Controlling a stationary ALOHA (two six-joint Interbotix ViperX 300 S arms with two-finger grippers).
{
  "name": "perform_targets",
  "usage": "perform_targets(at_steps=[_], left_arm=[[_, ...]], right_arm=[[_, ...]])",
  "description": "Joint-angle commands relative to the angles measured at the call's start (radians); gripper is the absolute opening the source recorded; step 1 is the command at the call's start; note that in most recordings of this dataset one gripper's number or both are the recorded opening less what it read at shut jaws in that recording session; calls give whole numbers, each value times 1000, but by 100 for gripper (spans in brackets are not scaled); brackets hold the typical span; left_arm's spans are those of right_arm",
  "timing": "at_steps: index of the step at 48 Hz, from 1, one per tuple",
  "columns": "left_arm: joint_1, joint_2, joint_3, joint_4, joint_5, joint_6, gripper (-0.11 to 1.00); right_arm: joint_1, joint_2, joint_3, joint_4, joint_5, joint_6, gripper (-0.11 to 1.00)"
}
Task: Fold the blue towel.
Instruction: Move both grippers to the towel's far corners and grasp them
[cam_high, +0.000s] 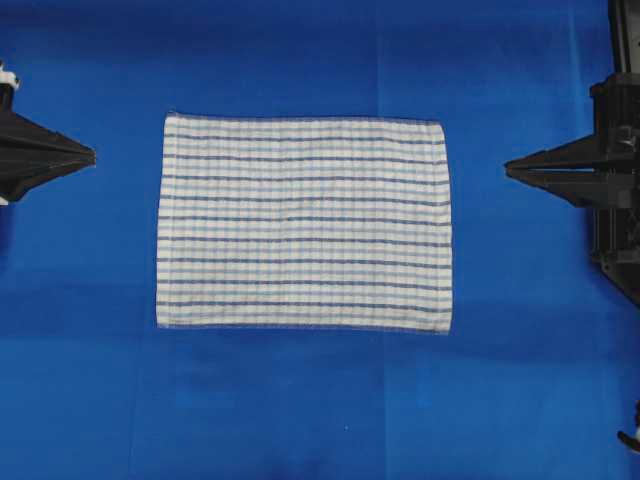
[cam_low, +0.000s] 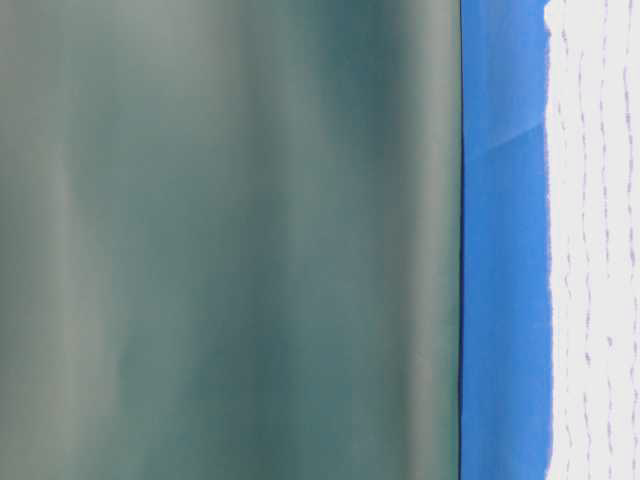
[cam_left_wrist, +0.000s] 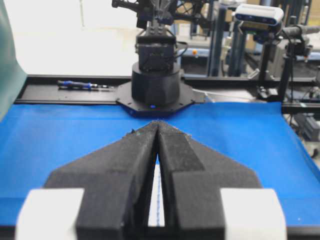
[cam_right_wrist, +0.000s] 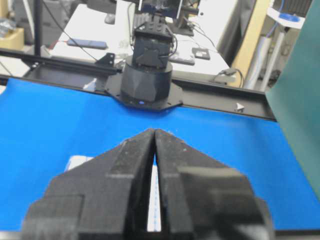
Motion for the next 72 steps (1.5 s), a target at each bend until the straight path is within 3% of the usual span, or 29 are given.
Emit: perform_targets(at_steps=[1,7,14,30,33,36,43,46,49,54,72], left_arm=[[-6,11,-14,-37,0,-2,0],[-11,12,-17,-38,0,-2,0],[-5,21,-12,-37,5,17,0],[124,167,9,-37,2,18,1],[156,199,15,-37,0,18,3],[187,236,21,-37,-2,17,12],[247,328,25,-37,-15,15,53],[278,379,23,-37,-31,15,69],[304,431,21,-37,-44,15,79],[353,525,21,-37,-61,15,76],[440,845,-6,-37,-207,14,75]], right_arm=[[0,8,-15,2,0,2,0],[2,21,-32,2,34,-2,-7],[-8,29,-34,5,51,5,-7],[-170,166,-12,84,72,5,-2],[-202,202,-8,91,72,5,1],[-241,252,-3,100,72,5,7],[-313,351,3,117,66,5,33],[-337,394,3,121,58,5,49],[-356,443,5,126,43,5,63],[-374,515,3,133,6,5,77],[-413,741,6,166,-117,5,75]])
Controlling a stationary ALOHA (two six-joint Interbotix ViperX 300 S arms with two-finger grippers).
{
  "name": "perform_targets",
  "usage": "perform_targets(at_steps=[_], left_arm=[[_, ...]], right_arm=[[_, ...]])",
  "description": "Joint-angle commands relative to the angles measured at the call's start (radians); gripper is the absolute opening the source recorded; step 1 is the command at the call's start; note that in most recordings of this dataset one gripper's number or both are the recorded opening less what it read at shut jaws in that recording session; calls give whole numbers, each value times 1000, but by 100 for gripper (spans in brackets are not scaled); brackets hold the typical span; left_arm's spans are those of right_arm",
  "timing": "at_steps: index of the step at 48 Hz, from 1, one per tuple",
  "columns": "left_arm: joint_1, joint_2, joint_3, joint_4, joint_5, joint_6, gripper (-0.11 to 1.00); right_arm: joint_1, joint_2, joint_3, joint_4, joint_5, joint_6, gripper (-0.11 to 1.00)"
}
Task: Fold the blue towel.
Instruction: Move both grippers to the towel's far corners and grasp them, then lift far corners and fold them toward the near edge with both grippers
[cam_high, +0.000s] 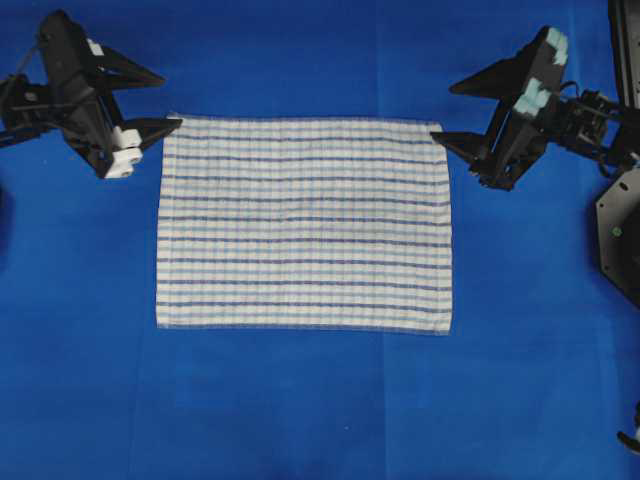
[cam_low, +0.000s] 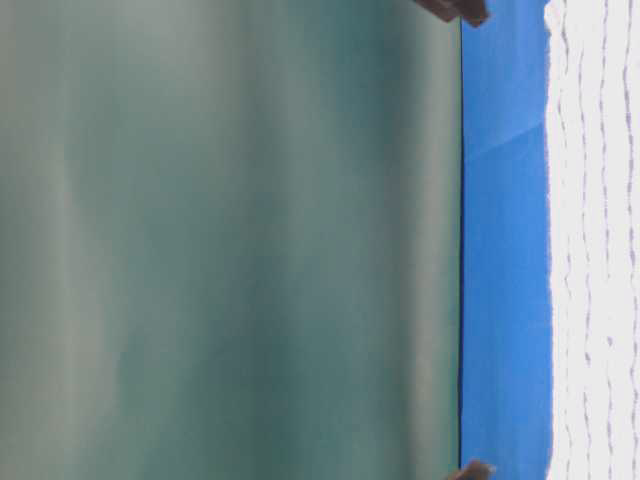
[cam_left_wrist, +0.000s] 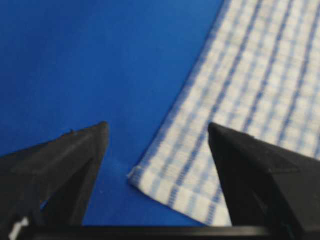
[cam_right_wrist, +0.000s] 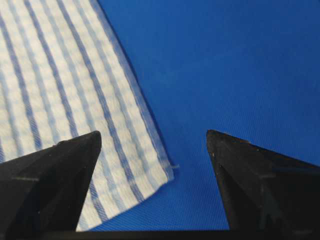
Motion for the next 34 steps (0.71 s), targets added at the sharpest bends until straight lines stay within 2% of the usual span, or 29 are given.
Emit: perform_targets(at_steps=[1,16,23,28,34], left_arm=[[9,54,-23,-2,-31,-3,75],[11,236,-69,-2,-72,-8,75],[11,270,-78,-2,-67,-20,72],[11,270,-71,-2,-66,-20,60],[3,268,-63,-2,-61,-20,34]], right_arm=[[-5,37,-6,17,-35,0,75],[-5,189,-9,60,-117,0,75],[-5,236,-17,66,-123,0,68],[9,253,-21,67,-123,0,56],[23,253,-21,66,-124,0,37]])
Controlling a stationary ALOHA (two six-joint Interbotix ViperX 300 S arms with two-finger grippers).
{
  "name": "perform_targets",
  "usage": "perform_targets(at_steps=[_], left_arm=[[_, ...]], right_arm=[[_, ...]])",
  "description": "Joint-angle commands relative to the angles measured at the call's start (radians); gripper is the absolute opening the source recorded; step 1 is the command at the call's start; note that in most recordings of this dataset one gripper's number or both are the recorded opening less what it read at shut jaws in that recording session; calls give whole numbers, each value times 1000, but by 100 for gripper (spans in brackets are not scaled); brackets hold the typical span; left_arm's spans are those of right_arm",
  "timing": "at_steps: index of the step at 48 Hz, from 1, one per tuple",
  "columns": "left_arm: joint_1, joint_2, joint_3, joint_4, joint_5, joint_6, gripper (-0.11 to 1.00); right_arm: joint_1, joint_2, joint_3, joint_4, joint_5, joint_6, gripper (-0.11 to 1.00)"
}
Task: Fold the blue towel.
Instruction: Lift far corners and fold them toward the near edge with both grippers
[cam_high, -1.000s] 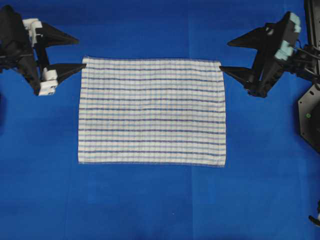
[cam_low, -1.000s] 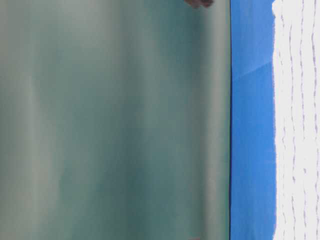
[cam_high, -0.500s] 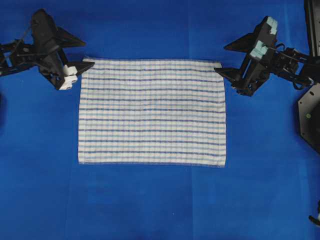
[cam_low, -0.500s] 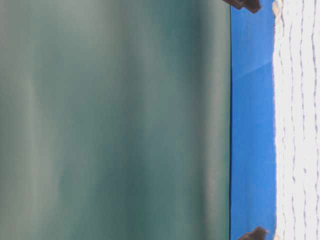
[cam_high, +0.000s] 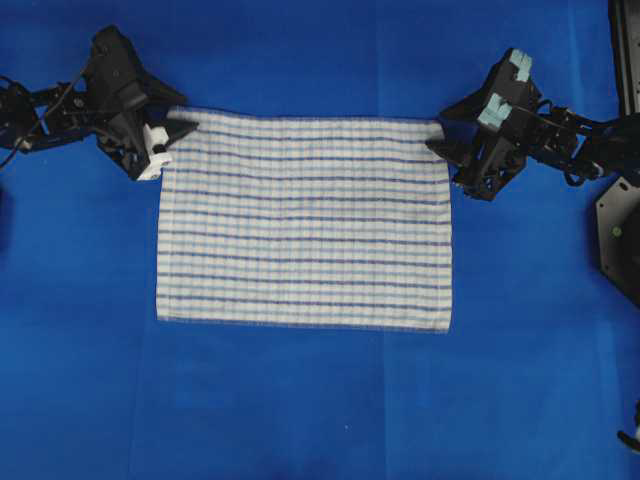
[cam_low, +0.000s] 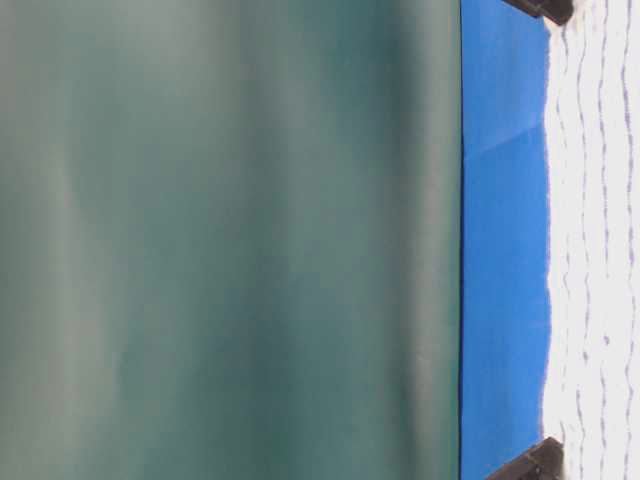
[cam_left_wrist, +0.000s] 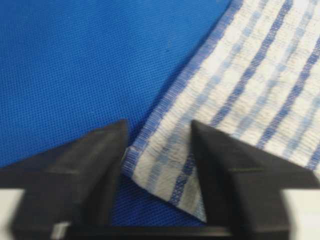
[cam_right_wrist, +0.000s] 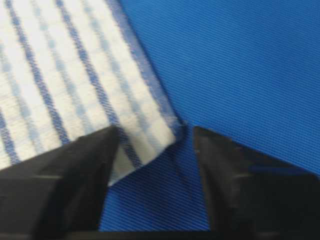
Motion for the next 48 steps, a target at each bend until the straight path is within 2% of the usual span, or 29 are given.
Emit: perform_targets(at_steps=[1,6,9,14,19,28,43,48], left_arm=[[-9,-3,11,-2,9,-2,31],[-21,-5,9,-2,9,0,10],[-29,-5,11,-2,9,0,4],[-44,-6,9,-2,9,0,4],[-57,-9,6,-2,11,0,4],[-74,-63,11,-2,21,0,4],[-83,-261,18,-2,158,20,4],[-89,-287,29,-2,166,18,4]], right_arm=[[3,-5,-11,5,-6,-2,34],[5,-6,-12,5,-8,-2,19],[3,-6,-12,5,-8,-2,11],[3,-9,-12,5,-6,-2,3],[3,-23,-14,5,-6,-2,0],[3,-97,-8,5,8,-3,0],[8,-247,-2,3,117,-6,0],[14,-272,6,3,126,-6,0]])
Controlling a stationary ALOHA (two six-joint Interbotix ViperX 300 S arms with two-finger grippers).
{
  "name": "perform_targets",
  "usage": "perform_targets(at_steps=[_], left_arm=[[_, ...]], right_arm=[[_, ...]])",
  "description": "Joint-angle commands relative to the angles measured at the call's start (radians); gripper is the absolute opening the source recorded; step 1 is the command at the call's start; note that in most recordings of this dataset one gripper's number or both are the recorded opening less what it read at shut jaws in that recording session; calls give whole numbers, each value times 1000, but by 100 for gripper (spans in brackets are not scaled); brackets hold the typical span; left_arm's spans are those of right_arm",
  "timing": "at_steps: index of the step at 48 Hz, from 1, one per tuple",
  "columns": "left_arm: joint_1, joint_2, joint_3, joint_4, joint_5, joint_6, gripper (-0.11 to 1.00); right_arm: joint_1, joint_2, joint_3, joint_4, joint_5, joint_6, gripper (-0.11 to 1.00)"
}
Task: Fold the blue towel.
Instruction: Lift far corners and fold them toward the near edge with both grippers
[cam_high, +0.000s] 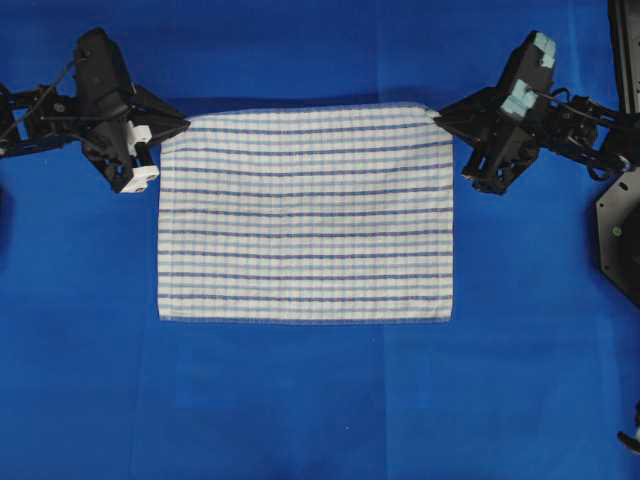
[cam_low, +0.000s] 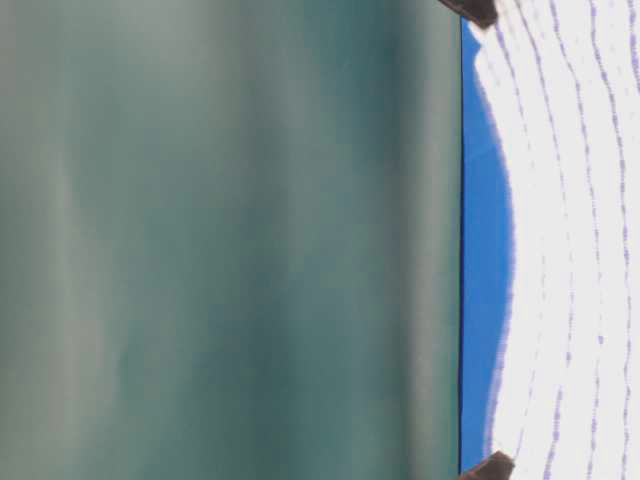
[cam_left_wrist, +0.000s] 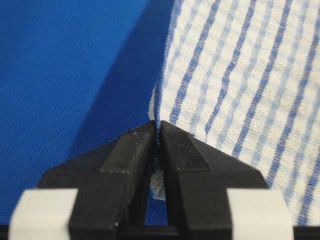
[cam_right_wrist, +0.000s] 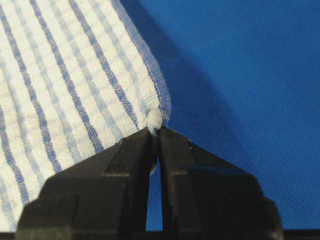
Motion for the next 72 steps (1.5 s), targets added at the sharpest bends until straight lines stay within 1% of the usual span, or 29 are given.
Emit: perform_targets(at_steps=[1,14,18,22,28,32,37,40,46,50,52,62,72], left_arm=[[-12,-34,2,2,0,0,4],[-60,-38,2,2,2,-5,4],[-83,-49,8,2,6,-9,4],[-114,-67,18,2,6,-15,4],[-173,-110,35,2,-2,-20,4],[-230,-140,46,2,-9,-20,4],[-288,-158,58,-3,-20,-29,4],[-322,-163,66,-5,-29,-44,4],[-379,-163,71,-5,-52,-94,4],[-419,-160,69,-5,-61,-117,4],[-434,-156,69,-5,-63,-120,4],[-505,-141,61,-6,-67,-124,4],[-541,-100,55,-8,-67,-124,4]], right_arm=[[6,-28,0,2,2,-2,0],[28,-31,-3,3,5,3,0],[57,-38,-2,5,8,6,0],[109,-61,6,23,17,9,0],[178,-112,21,71,31,15,-1],[224,-146,40,106,32,17,-1],[285,-181,61,169,32,17,-1],[324,-195,69,202,32,17,-1],[400,-210,80,253,28,17,-1],[446,-207,81,288,26,17,-1],[471,-202,81,313,26,17,-1],[589,-173,77,397,-2,17,-1],[676,-92,60,474,-55,17,-1]])
